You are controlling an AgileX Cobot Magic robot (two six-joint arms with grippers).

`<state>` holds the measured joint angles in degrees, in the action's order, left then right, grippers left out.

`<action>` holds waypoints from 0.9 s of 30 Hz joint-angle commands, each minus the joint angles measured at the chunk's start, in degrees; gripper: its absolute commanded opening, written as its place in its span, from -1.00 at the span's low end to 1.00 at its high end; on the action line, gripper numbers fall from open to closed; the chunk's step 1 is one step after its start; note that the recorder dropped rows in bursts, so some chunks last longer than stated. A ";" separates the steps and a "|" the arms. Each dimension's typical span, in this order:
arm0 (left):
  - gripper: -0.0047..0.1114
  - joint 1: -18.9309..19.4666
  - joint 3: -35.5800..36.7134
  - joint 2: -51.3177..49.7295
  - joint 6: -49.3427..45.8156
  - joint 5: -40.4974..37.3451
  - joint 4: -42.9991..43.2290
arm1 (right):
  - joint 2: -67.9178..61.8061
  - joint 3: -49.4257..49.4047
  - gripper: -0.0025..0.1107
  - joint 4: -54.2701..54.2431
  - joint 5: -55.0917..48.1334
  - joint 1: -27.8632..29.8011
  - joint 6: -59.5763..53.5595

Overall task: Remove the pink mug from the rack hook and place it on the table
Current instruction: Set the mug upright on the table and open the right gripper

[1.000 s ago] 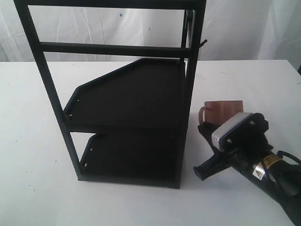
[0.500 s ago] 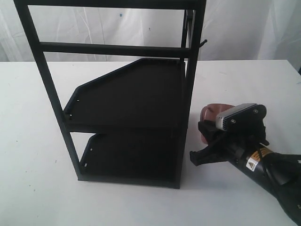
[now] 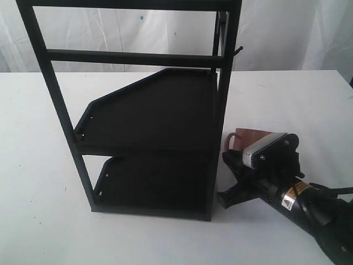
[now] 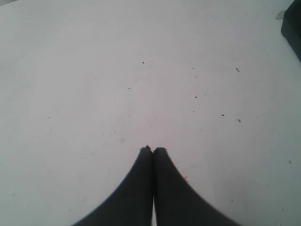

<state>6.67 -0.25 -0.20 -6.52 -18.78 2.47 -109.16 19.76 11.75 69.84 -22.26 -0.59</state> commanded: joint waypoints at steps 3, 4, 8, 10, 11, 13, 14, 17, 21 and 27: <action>-0.92 0.06 0.25 0.20 0.23 -1.36 -0.52 | -1.27 0.17 -0.72 3.60 0.13 0.05 -2.37; -0.92 0.06 0.25 0.20 0.23 -1.36 -0.52 | -1.27 0.17 -0.67 3.73 0.13 0.05 -2.37; -0.92 0.06 0.25 0.20 0.23 -1.36 -0.52 | -1.27 0.17 -0.60 4.41 0.13 0.05 -2.13; -0.92 0.06 0.25 0.20 0.23 -1.36 -0.52 | -1.27 0.17 -0.60 5.95 0.13 0.05 -2.13; -0.92 0.06 0.25 0.20 0.23 -1.36 -0.52 | -1.27 0.17 -0.59 6.65 0.13 0.05 -2.13; -0.92 0.06 0.25 0.20 0.23 -1.36 -0.52 | -1.27 0.17 -0.55 7.88 0.13 0.05 -2.13; -0.92 0.06 0.25 0.20 0.23 -1.36 -0.52 | -1.27 0.17 -0.51 8.01 0.13 0.05 -2.13; -0.92 0.06 0.25 0.20 0.23 -1.36 -0.52 | -1.27 0.17 -0.40 8.01 0.13 0.05 -2.13; -0.92 0.06 0.25 0.20 0.23 -1.36 -0.52 | -1.27 0.17 -0.36 8.01 0.13 0.05 -2.13; -0.92 0.06 0.25 0.20 0.23 -1.36 -0.52 | 3.22 -0.81 -0.36 5.38 -0.01 0.05 -2.13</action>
<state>6.67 -0.25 -0.20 -6.52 -18.78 2.47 -108.21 19.77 18.92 69.39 -22.26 -2.52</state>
